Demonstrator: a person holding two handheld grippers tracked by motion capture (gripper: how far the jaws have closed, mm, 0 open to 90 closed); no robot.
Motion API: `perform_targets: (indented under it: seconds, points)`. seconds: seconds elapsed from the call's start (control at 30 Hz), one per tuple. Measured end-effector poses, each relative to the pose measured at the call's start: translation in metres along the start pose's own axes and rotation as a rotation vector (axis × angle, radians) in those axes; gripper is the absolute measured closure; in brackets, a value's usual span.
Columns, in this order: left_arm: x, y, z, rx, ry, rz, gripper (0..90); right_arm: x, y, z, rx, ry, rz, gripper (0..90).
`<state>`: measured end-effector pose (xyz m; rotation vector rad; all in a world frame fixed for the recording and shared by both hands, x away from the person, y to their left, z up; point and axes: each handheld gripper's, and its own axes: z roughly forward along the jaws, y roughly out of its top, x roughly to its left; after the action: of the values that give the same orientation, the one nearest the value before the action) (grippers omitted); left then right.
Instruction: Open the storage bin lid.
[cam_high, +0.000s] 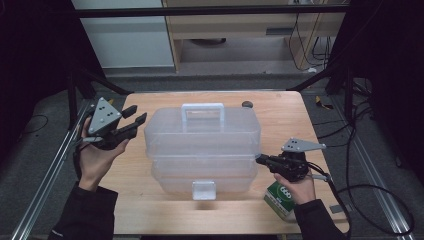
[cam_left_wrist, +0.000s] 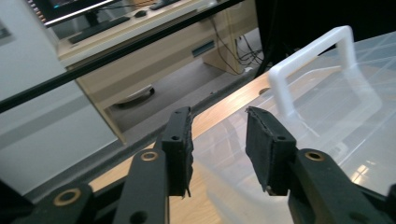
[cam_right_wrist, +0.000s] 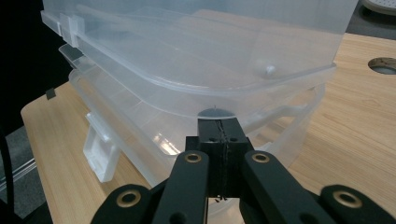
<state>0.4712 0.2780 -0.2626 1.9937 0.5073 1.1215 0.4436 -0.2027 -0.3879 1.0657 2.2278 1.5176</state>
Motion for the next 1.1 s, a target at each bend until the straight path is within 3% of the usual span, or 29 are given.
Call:
perform_targets:
  seconds: [0.2,0.33,0.4,0.43,0.53,0.67,0.8,0.9,0.93,1.1]
  points:
    - [-0.001,-0.031,-0.016,0.017,0.063,-0.05,73.4,0.0,0.0,0.0,0.0,-0.001,0.0,90.0]
    - [-0.003,-0.041,-0.018,0.04,0.074,-0.07,76.3,0.0,0.0,0.0,-0.001,-0.001,0.0,90.0]
    - [-0.001,-0.046,-0.02,0.041,0.061,-0.053,79.0,0.0,0.0,0.0,-0.001,-0.001,0.0,90.0]
    - [-0.003,-0.05,-0.022,0.046,0.073,-0.074,79.7,0.0,0.0,0.0,0.001,0.0,-0.001,90.0]
    - [-0.006,-0.054,-0.026,0.049,0.072,-0.085,82.3,0.0,0.0,0.0,0.001,-0.001,-0.001,90.0]
    - [-0.013,-0.063,-0.029,0.063,0.057,-0.07,84.8,0.0,0.0,0.0,0.002,-0.001,-0.003,90.0]
    - [-0.019,-0.071,-0.027,0.082,0.041,-0.093,88.0,0.0,0.0,0.0,0.003,-0.001,-0.005,90.0]
    - [-0.022,-0.074,-0.024,0.093,0.025,-0.085,89.3,0.0,0.0,0.0,0.004,0.0,-0.004,90.0]
    - [-0.024,-0.077,-0.023,0.093,-0.011,-0.076,89.4,0.0,0.0,0.0,0.003,-0.001,-0.005,90.0]
    - [-0.033,-0.085,-0.021,0.108,-0.051,-0.087,89.6,0.0,0.0,0.0,0.003,-0.001,-0.005,90.0]
